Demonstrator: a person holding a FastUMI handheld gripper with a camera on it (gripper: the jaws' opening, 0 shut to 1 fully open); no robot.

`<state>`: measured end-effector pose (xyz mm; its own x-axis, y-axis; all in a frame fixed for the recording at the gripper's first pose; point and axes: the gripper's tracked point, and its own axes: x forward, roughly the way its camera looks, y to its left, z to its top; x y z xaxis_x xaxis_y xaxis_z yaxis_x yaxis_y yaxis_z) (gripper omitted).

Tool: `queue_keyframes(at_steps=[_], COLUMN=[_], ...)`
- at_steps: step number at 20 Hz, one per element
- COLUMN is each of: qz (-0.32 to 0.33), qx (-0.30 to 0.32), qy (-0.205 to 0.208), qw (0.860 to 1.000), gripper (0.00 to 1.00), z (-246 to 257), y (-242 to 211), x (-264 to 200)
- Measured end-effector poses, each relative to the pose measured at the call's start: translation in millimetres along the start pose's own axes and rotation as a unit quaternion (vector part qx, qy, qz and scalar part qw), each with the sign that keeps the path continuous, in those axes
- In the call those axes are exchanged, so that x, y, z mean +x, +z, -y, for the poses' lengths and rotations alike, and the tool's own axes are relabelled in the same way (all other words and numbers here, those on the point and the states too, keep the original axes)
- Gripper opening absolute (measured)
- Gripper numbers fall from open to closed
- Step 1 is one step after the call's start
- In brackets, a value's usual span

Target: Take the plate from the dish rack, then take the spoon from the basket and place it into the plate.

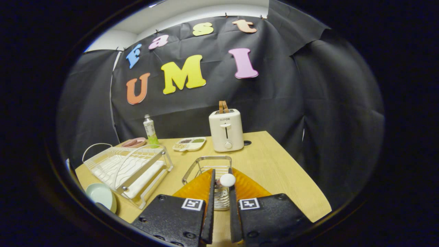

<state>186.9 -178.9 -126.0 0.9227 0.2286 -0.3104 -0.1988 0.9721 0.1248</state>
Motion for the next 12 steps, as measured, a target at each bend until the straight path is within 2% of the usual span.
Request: queue_keyframes(at_steps=[7,12], qz=[-0.008,0.013], qx=[-0.041,-0.054], qy=[0.004,-0.018], qw=[0.999,0.998], gripper=[0.10,0.09], z=[-12,-10], y=[10,37], x=[-11,-31])
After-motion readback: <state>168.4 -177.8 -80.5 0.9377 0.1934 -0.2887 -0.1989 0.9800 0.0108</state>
